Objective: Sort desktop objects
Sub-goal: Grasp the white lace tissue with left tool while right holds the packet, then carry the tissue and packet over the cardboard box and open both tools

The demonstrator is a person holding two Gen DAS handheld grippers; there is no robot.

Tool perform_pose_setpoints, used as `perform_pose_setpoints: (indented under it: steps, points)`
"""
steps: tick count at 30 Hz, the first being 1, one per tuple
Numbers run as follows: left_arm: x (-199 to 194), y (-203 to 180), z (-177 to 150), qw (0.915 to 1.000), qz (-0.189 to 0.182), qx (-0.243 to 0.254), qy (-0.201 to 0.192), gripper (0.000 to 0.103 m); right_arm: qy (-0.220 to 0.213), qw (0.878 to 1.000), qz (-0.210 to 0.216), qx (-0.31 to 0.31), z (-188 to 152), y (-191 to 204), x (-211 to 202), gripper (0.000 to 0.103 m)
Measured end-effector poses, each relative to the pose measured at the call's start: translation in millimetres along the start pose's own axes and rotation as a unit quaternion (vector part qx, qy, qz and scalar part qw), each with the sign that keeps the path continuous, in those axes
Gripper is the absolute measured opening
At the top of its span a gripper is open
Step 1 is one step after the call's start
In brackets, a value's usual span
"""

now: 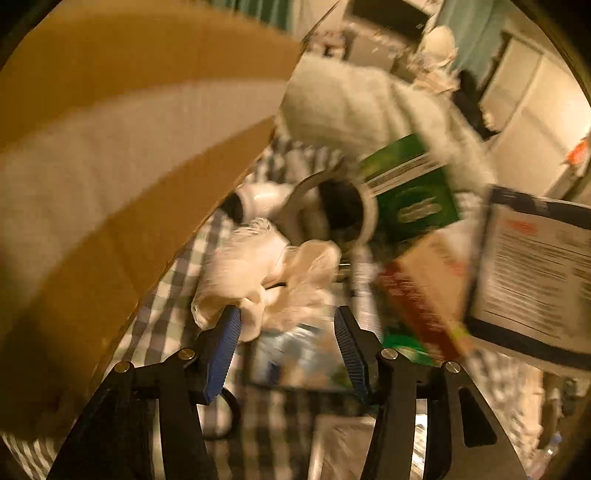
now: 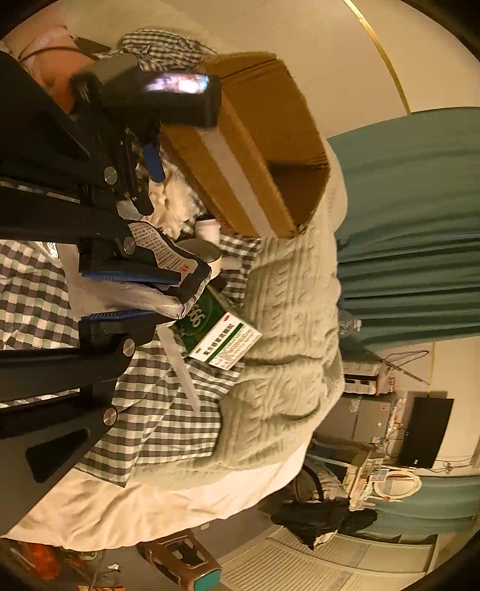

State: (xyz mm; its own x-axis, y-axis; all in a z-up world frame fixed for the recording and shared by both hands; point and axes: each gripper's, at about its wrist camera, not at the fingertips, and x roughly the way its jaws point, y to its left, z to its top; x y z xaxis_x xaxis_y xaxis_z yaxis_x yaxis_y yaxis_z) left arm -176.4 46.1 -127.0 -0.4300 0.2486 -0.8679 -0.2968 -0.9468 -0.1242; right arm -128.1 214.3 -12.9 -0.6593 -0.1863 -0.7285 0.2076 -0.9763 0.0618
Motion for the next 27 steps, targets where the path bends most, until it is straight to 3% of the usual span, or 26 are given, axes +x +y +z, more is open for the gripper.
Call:
perform_pose_setpoints:
  steps: [3,4,5,6,8,12,15,22,27]
  points:
    - [17,-4,6,0.9996,0.026,0.011,0.003,0.055,0.011,1.000,0.005,0.007,-4,-9,12,0.012]
    - [20,-5,8,0.9995,0.029,0.012,0.005,0.051,0.014,1.000,0.006,0.010,-5,-11,16,0.012]
    - [21,-5,9,0.9994,0.031,0.013,0.005,0.029,0.020,1.000,0.007,0.013,-7,-14,21,0.012]
    - [22,-5,10,0.9993,0.033,0.014,0.006,0.019,0.022,1.000,0.007,0.015,-7,-16,23,0.012]
    - [21,-6,8,0.9992,0.034,0.021,0.004,0.012,0.028,0.999,0.007,0.021,-8,-21,28,0.012]
    - [5,-2,5,0.9994,0.022,0.022,-0.013,0.009,0.025,0.999,0.006,0.026,-9,-24,25,0.012]
    - [-19,-4,5,0.9993,-0.014,0.015,-0.032,0.009,0.020,1.000,0.003,0.022,-6,-22,17,0.012]
    - [-105,-17,21,0.9920,-0.066,0.029,-0.104,0.009,-0.008,1.000,-0.004,0.007,12,-7,-14,0.012]
    - [-167,-2,46,0.9849,-0.070,0.022,-0.157,0.009,-0.042,0.999,-0.007,-0.007,40,10,-46,0.012]
